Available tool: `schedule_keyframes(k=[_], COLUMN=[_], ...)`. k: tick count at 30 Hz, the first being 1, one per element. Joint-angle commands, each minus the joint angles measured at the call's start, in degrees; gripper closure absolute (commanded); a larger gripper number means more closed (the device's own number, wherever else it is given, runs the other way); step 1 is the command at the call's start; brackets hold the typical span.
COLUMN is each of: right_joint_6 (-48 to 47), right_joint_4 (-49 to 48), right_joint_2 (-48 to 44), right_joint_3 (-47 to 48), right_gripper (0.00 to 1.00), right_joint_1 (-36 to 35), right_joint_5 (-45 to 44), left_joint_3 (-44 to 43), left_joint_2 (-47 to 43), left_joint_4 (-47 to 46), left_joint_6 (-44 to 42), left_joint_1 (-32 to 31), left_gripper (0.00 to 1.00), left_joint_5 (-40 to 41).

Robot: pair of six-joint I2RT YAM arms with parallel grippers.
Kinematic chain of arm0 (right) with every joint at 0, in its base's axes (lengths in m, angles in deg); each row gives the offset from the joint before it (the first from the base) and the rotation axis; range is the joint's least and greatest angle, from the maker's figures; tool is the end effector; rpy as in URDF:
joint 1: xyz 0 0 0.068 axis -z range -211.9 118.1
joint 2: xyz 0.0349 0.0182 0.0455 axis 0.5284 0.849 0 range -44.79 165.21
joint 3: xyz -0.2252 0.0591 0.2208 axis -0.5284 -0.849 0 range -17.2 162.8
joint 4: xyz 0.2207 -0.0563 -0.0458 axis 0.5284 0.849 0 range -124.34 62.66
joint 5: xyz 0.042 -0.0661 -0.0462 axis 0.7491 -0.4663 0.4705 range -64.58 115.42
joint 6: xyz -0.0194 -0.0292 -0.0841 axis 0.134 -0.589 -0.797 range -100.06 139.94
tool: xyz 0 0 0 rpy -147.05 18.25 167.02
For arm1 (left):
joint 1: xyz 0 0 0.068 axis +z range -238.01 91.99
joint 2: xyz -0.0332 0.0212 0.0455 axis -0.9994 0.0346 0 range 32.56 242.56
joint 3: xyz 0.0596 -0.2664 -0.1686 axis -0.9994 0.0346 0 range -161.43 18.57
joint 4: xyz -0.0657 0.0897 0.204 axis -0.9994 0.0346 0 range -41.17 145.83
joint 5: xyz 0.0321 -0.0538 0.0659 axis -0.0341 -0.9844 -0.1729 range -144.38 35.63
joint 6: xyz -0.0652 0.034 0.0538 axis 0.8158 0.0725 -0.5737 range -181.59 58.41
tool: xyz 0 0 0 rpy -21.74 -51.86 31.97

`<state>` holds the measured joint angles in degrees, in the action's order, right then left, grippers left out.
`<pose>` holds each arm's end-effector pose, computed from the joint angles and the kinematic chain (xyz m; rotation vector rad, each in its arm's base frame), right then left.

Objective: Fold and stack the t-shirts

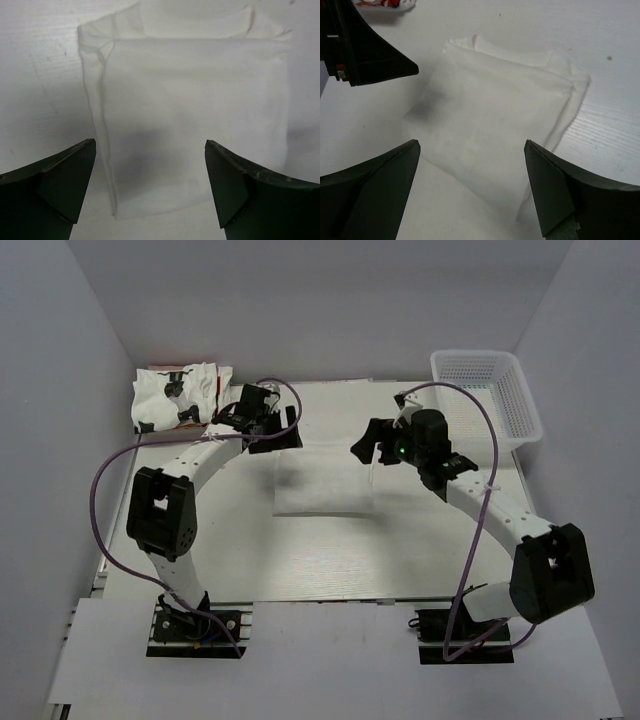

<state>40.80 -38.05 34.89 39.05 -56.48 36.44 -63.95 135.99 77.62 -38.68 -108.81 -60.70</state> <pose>0.2925 0.1509 0.3400 -0.1975 1.9648 0.7109 0.3840 -0.1554 0.2797 0.0044 2.4887 -0.4675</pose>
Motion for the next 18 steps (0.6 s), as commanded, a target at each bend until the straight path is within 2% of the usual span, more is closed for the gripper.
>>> schedule_keyframes(k=[1,8,12,15,18], right_joint_6=[0.1,-2.1,-2.2,-2.8,-3.7], right_joint_4=[3.6,12.6,14.0,13.8,14.9], right_joint_2=[-4.3,-12.8,-16.0,-18.2,-18.7], right_joint_3=[-2.5,-5.3,-6.9,-7.9,-6.6], right_gripper=[0.1,0.1,0.1,0.1,0.1], right_joint_1=[-0.6,-0.9,-1.0,-0.6,-0.5], right_joint_5=[-3.4,-4.8,-6.1,-9.5,-15.7], left_joint_3=[3.9,6.7,4.9,6.3,6.8], left_joint_2=[1.7,4.5,9.5,11.7,13.9], left_joint_4=[3.7,1.4,1.3,-2.2,-2.7], left_joint_6=[-0.9,0.8,0.1,-0.6,-0.6], left_joint_1=[-0.4,-0.4,-0.4,-1.0,-2.5], left_gripper=[0.0,0.0,0.0,0.0,0.12], left_joint_5=[1.2,5.3,2.7,-0.9,-2.4])
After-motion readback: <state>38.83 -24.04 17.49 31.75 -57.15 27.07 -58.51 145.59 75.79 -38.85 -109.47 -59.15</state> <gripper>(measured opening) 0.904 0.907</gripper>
